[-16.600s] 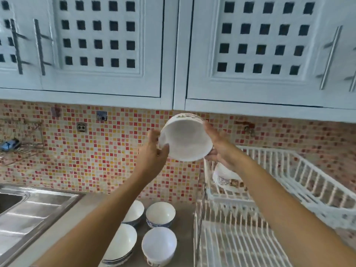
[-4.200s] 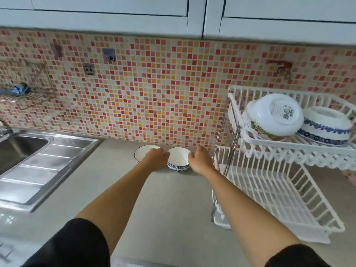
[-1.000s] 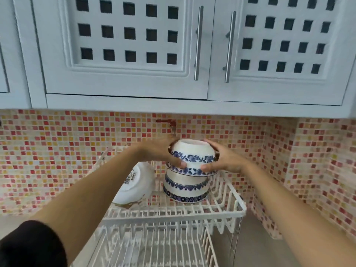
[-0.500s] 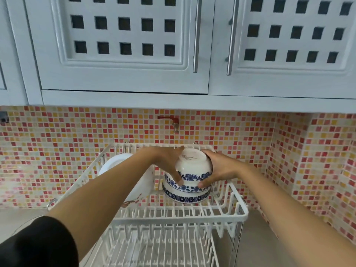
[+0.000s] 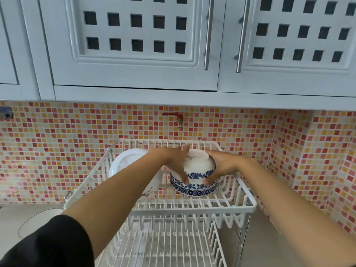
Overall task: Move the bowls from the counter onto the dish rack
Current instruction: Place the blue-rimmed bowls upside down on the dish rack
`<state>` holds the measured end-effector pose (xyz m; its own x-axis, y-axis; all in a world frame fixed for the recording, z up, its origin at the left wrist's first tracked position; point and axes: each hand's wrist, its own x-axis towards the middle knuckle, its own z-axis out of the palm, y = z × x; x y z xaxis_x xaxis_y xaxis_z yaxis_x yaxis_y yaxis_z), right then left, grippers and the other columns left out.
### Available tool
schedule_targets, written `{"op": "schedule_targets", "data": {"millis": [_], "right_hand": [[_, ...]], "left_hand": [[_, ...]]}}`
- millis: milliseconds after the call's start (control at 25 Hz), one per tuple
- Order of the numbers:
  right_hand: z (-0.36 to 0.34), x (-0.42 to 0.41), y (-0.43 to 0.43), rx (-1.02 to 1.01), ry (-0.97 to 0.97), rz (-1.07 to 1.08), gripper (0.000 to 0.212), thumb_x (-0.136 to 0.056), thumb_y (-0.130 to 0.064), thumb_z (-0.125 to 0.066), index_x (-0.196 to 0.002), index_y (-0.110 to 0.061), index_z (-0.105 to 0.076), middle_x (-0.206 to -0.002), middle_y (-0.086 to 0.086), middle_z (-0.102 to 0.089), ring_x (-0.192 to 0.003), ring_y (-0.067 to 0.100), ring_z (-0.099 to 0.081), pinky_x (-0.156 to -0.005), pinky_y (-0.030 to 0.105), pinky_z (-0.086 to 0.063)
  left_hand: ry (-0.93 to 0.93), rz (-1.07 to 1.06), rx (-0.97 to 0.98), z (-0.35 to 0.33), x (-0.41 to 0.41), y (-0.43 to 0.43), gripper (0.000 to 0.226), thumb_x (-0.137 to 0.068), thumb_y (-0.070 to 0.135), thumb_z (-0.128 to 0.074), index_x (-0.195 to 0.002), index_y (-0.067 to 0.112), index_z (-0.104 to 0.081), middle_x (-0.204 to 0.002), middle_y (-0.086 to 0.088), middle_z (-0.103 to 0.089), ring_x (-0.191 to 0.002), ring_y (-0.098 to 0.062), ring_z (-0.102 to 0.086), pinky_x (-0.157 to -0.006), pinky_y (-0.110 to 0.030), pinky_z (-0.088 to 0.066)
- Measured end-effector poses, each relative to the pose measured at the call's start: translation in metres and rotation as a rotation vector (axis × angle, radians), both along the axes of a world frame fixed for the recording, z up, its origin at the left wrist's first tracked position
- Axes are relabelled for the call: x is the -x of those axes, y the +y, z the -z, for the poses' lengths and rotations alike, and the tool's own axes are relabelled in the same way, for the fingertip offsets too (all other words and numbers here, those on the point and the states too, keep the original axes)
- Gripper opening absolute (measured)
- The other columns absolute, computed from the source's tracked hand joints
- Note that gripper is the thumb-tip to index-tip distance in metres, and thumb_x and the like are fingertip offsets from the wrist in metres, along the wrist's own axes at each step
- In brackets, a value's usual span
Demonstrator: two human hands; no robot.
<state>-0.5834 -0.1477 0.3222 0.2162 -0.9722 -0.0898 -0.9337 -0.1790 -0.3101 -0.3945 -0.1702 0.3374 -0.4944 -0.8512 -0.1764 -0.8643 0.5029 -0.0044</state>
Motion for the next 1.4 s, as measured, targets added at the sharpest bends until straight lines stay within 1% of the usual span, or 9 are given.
{"op": "schedule_targets", "data": {"millis": [160, 240, 360, 440, 520, 800, 1040, 1280, 1400], "right_hand": [[-0.017, -0.019, 0.016, 0.062, 0.044, 0.031, 0.116, -0.067, -0.034, -0.080, -0.152, -0.018, -0.002, -0.161, 0.002, -0.003, -0.147, 0.021, -0.011, -0.120, 0.041, -0.017], [-0.023, -0.040, 0.029, 0.135, 0.029, 0.012, 0.104, -0.076, -0.034, -0.071, -0.152, -0.018, -0.001, -0.161, 0.002, 0.001, -0.148, 0.020, -0.008, -0.120, 0.040, -0.016], [-0.026, -0.087, 0.043, 0.307, 0.052, 0.017, 0.085, -0.088, -0.057, -0.046, -0.152, -0.018, -0.006, -0.161, 0.002, -0.003, -0.148, 0.021, -0.010, -0.120, 0.040, -0.013], [-0.025, -0.133, 0.048, 0.394, -0.022, 0.021, 0.077, -0.091, -0.060, -0.034, -0.152, -0.019, -0.011, -0.160, 0.001, -0.010, -0.147, 0.021, -0.013, -0.120, 0.041, -0.014], [-0.023, -0.185, 0.052, 0.433, -0.138, 0.004, 0.066, -0.097, -0.050, -0.032, -0.151, -0.018, -0.015, -0.160, 0.001, -0.013, -0.147, 0.019, -0.014, -0.118, 0.039, -0.015], [0.012, -0.370, 0.069, 0.442, -0.273, -0.119, 0.057, -0.099, -0.031, -0.037, -0.150, -0.010, -0.020, -0.159, 0.006, -0.017, -0.146, 0.022, -0.018, -0.120, 0.040, -0.017], [0.079, -0.482, 0.055, 0.257, -0.338, -0.146, 0.057, -0.100, -0.026, -0.036, -0.151, -0.010, -0.016, -0.160, 0.006, -0.013, -0.147, 0.023, -0.016, -0.119, 0.037, -0.017], [0.164, -0.534, -0.012, 0.051, -0.345, -0.048, 0.058, -0.101, -0.029, -0.031, -0.150, -0.006, -0.014, -0.160, 0.009, -0.008, -0.148, 0.023, -0.007, -0.119, 0.038, -0.012], [0.209, -0.547, -0.050, -0.013, -0.403, 0.059, 0.058, -0.099, -0.030, -0.036, -0.149, -0.006, -0.017, -0.158, 0.013, -0.017, -0.145, 0.027, -0.019, -0.116, 0.037, -0.021]], "left_hand": [[0.193, 0.109, 0.137, -0.015, -0.021, 0.019, 0.098, -0.089, 0.033, -0.061, -0.151, 0.007, 0.010, -0.161, -0.009, 0.010, -0.147, -0.028, -0.018, -0.119, -0.040, -0.022], [0.263, 0.145, 0.250, -0.025, -0.045, 0.033, 0.073, -0.098, 0.024, -0.047, -0.152, 0.004, -0.003, -0.161, -0.009, -0.002, -0.148, -0.027, -0.017, -0.119, -0.038, -0.018], [0.372, 0.107, 0.303, -0.034, -0.095, 0.050, 0.055, -0.103, 0.026, -0.033, -0.151, 0.008, -0.014, -0.155, -0.015, -0.029, -0.142, -0.029, -0.031, -0.116, -0.036, -0.025], [0.418, 0.052, 0.331, -0.033, -0.142, 0.059, 0.054, -0.103, 0.033, -0.026, -0.151, 0.009, -0.016, -0.154, -0.015, -0.031, -0.143, -0.030, -0.030, -0.116, -0.039, -0.023], [0.438, -0.018, 0.356, -0.026, -0.196, 0.065, 0.054, -0.103, 0.035, -0.026, -0.150, 0.009, -0.020, -0.153, -0.015, -0.034, -0.143, -0.030, -0.029, -0.116, -0.040, -0.023], [0.409, -0.300, 0.259, 0.030, -0.382, 0.091, 0.058, -0.101, 0.041, -0.026, -0.150, 0.009, -0.022, -0.157, -0.011, -0.026, -0.145, -0.031, -0.025, -0.118, -0.042, -0.021], [0.395, -0.478, 0.110, 0.095, -0.466, 0.089, 0.058, -0.102, 0.039, -0.027, -0.149, 0.006, -0.024, -0.154, -0.016, -0.032, -0.142, -0.034, -0.031, -0.116, -0.042, -0.025], [0.443, -0.603, 0.007, 0.184, -0.519, 0.048, 0.052, -0.101, 0.036, -0.030, -0.145, 0.007, -0.033, -0.151, -0.015, -0.039, -0.137, -0.033, -0.039, -0.112, -0.041, -0.031], [0.442, -0.716, -0.079, 0.226, -0.533, 0.016, 0.055, -0.102, 0.038, -0.028, -0.146, 0.005, -0.030, -0.150, -0.017, -0.040, -0.136, -0.033, -0.040, -0.111, -0.040, -0.032]]}}
